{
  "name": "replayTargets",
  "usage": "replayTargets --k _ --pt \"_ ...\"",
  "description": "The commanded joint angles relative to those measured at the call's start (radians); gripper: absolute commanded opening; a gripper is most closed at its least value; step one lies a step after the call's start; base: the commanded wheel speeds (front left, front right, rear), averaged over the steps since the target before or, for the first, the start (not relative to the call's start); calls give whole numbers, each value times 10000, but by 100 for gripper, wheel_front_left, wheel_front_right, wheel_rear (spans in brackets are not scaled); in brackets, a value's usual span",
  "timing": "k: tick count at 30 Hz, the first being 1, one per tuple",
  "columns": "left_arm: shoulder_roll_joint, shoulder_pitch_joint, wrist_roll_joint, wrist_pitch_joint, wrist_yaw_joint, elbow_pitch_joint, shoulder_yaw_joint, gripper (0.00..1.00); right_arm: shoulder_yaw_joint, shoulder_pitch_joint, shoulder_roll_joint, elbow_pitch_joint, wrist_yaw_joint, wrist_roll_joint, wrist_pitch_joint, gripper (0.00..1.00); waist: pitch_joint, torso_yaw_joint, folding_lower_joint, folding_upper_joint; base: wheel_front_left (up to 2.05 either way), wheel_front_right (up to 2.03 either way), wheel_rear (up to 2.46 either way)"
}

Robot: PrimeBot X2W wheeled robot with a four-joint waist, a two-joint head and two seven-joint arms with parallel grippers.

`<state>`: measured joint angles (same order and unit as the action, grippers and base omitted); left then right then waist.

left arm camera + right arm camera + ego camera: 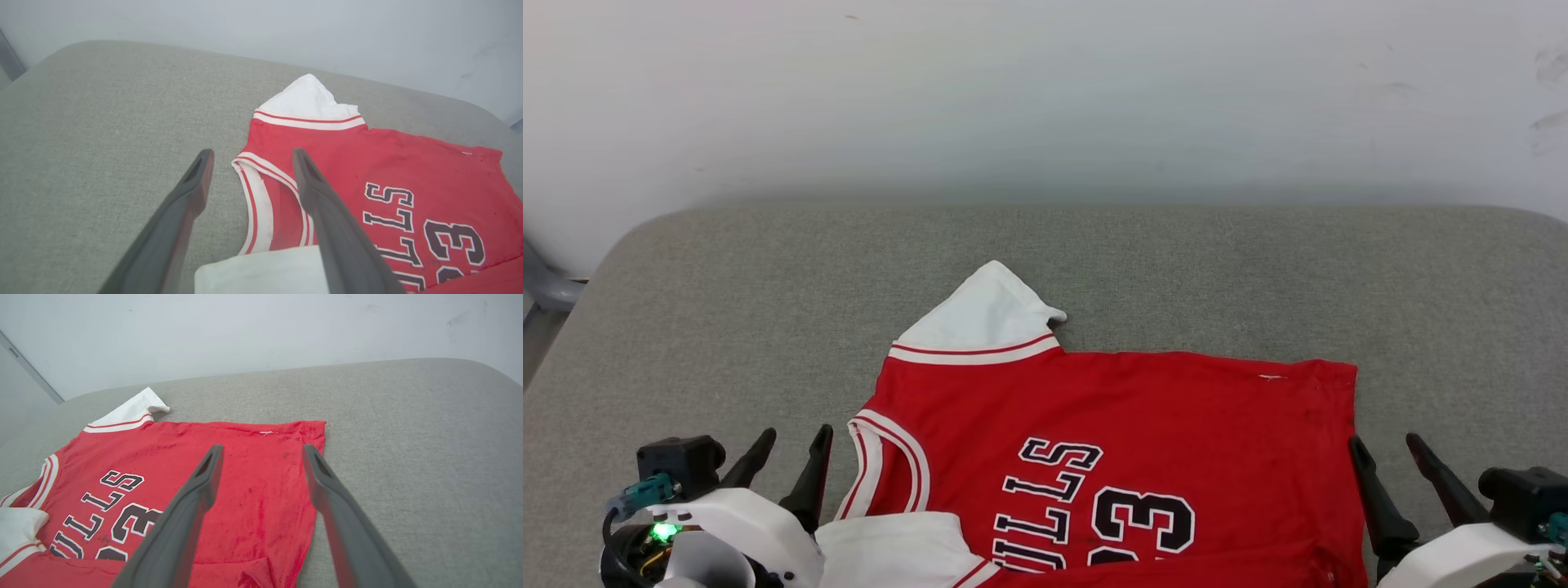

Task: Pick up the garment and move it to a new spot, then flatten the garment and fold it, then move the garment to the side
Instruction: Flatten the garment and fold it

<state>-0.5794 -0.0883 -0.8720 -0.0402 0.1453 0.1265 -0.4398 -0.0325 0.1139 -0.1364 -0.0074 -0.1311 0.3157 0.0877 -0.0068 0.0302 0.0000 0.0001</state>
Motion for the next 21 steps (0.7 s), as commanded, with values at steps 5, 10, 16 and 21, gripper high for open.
replayTargets --k 5,10,16,21 --pt "178 -387 699 -1143 324 -282 171 100 -140 -390 164 -487 8 -460 -661 100 457 -186 0 -1 0 0 0" --pt "277 -972 1148 -1773 372 -416 375 100 -214 -867 404 -1015 6 -747 -790 100 1278 -451 0 -1 0 0 0" --pt "224 -2195 1137 -1867 -62 -94 626 100 -68 -1648 622 -1427 8 -981 -825 100 2383 -877 0 -1 0 0 0" --pt "-66 -3615 991 -1220 -792 479 579 100 -21 -2068 743 -1466 8 -1146 -869 100 2958 -1309 0 -1 0 0 0"
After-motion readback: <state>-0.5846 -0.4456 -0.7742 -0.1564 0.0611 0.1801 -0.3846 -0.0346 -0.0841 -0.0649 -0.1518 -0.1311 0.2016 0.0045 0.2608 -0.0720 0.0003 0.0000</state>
